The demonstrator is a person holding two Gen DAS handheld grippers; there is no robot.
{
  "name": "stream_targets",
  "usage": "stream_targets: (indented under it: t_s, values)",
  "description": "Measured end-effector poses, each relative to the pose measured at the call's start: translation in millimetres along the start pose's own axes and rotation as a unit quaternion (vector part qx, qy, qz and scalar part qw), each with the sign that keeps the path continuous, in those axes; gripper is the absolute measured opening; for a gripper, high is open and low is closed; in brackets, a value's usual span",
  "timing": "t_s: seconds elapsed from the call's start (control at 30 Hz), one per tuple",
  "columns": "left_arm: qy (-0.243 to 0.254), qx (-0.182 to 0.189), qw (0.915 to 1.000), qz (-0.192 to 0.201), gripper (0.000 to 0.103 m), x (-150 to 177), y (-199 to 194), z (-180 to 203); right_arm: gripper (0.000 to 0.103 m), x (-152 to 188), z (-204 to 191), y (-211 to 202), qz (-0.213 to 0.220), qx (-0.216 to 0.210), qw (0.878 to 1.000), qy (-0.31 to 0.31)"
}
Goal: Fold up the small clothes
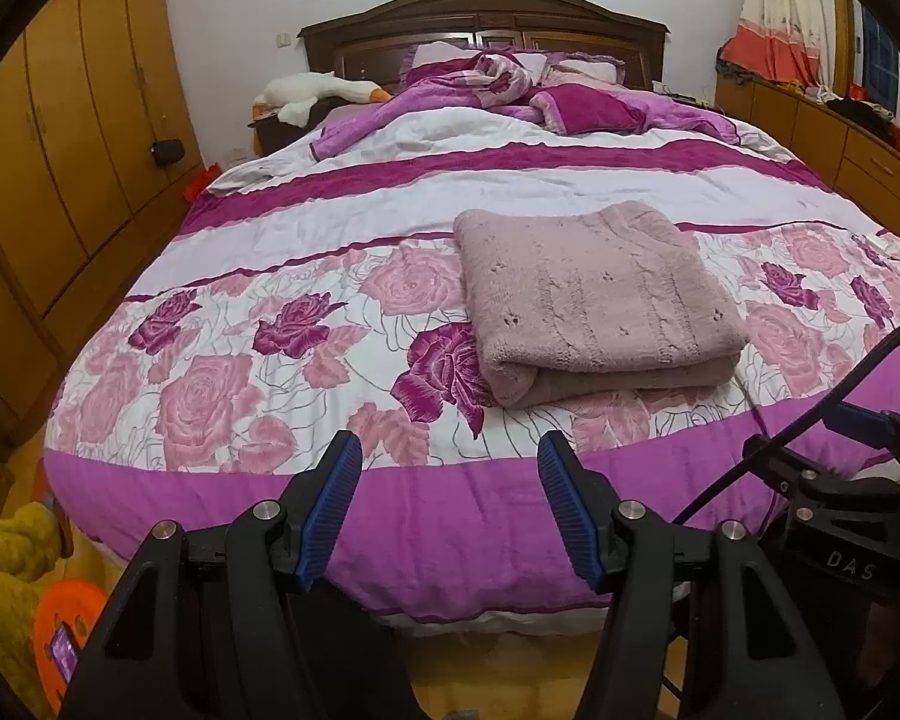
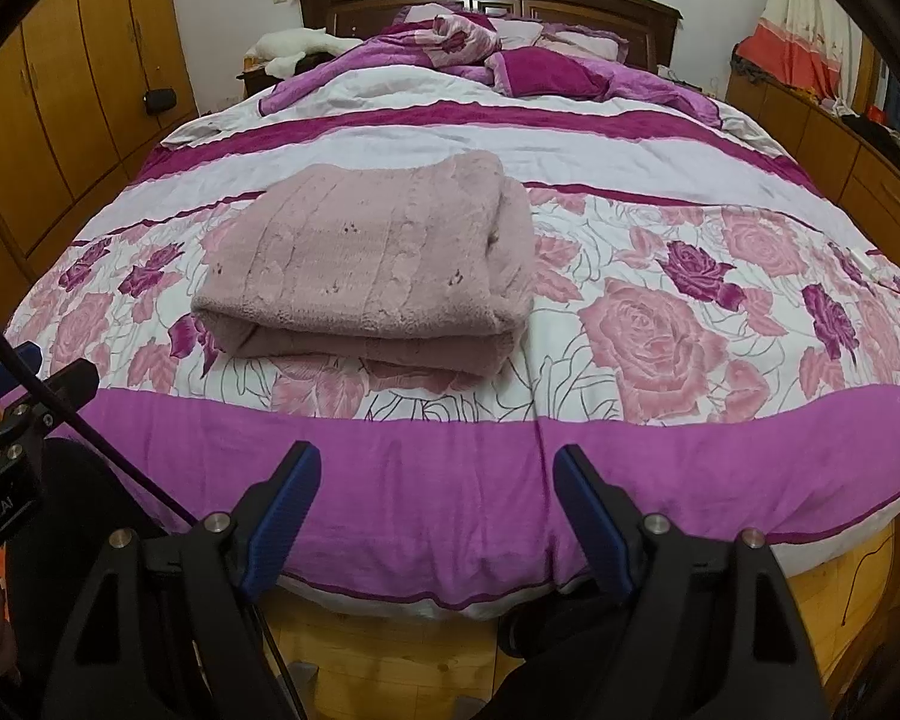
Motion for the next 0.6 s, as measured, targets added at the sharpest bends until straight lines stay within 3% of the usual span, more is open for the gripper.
stream_targets:
  t_s: [0.6]
  values:
    - [0.003, 0.003, 1.0, 0.0, 0.039, 1.5, -0.8, 2.3, 0.083, 0.8, 5.1, 1.6, -0.003, 0.0, 1.0, 0.005]
Point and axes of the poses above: each gripper's, at about its wrist camera, not at the fingertips, and y roughly the way its jaws point, z to its right, x to its underside, the point moved 3 cm from there along y, roughly the way its jaws point, and after that the axes turned 3 degrees about z, right-handed, at the moved point
